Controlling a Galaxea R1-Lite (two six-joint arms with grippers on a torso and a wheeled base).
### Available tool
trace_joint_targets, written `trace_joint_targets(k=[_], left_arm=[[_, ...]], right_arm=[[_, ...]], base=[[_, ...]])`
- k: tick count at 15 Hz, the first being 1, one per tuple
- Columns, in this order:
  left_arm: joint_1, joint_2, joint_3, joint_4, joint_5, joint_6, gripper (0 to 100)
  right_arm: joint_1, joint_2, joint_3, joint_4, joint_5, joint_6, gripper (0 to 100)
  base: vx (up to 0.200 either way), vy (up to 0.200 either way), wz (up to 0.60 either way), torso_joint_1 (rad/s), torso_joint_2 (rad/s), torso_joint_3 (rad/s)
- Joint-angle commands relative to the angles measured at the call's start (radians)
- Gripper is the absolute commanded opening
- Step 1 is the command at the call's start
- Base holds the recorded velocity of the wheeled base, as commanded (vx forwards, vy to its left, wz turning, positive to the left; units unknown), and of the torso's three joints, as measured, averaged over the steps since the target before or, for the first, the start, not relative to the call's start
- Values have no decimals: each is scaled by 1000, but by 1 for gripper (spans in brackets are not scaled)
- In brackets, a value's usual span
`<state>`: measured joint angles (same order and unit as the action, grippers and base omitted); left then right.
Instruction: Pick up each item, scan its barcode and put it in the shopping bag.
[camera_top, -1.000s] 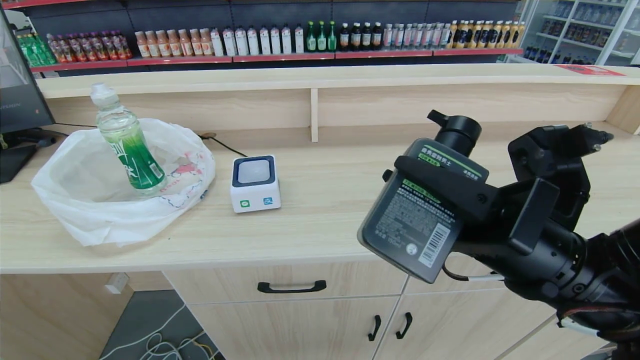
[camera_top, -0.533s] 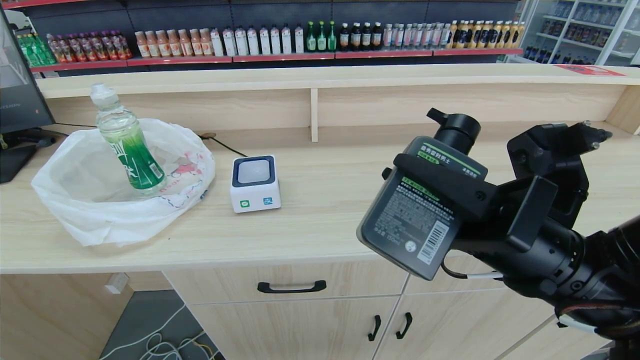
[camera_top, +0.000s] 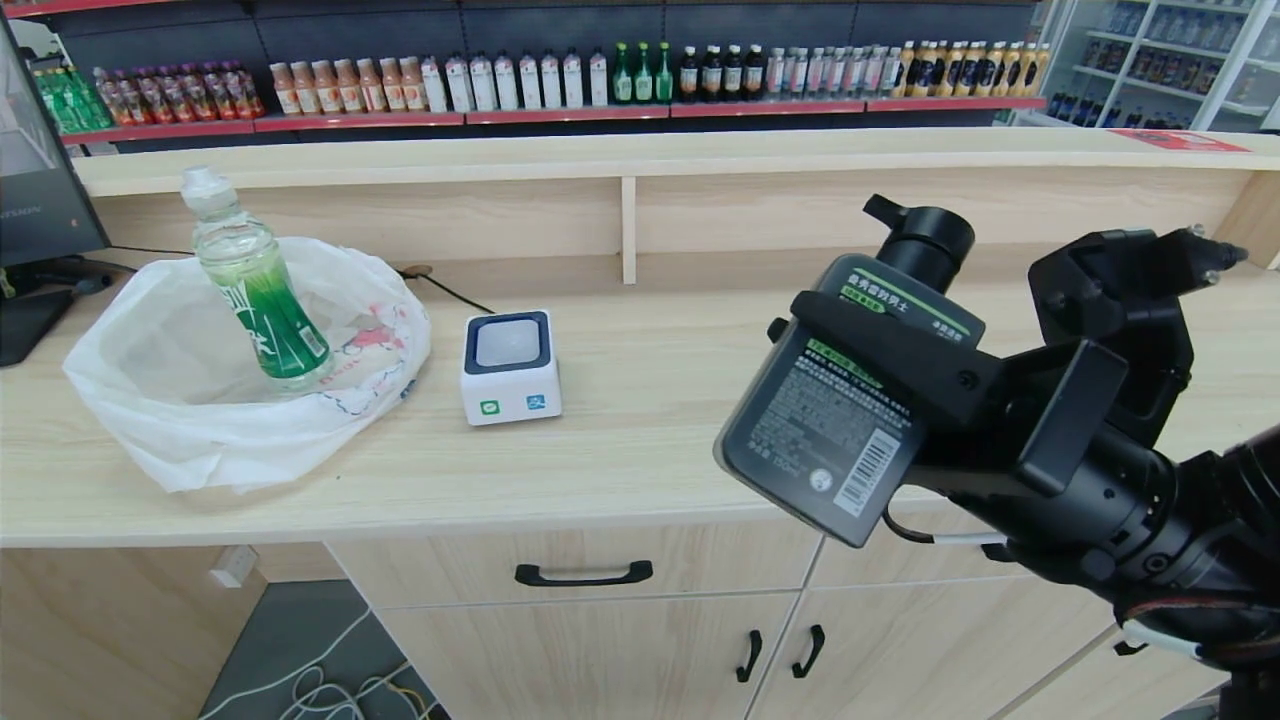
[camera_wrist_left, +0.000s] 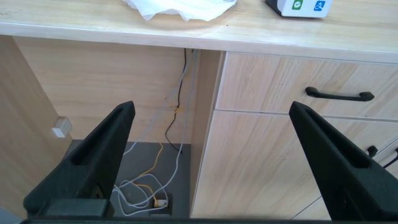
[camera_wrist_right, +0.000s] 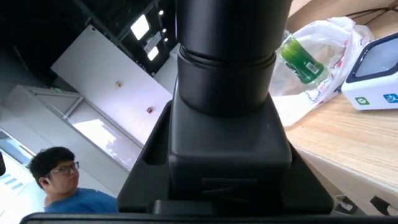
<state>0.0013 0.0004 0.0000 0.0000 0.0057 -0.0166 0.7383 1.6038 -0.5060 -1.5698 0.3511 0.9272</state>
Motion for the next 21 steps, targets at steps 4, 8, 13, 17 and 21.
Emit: trace_joint_targets(k=[4,8,13,17,21], left_arm=[[0,0,0,0,0,0,100],[0,0,0,0,0,0,100],[0,0,0,0,0,0,100],[0,0,0,0,0,0,100],[0,0,0,0,0,0,100]], right_arm=[[0,-1,9,-1,0,-99,0],[-36,-16,73,-1,0,-275,0],[-89,21,69,-1,-21,-570,0],[-89,45,67,-1,-158,-755,0],[-114,38,101,-1,-339,-867,0]], base=[[0,0,0,0,0,0],[0,0,0,0,0,0],[0,0,0,0,0,0],[0,0,0,0,0,0],[0,0,0,0,0,0]])
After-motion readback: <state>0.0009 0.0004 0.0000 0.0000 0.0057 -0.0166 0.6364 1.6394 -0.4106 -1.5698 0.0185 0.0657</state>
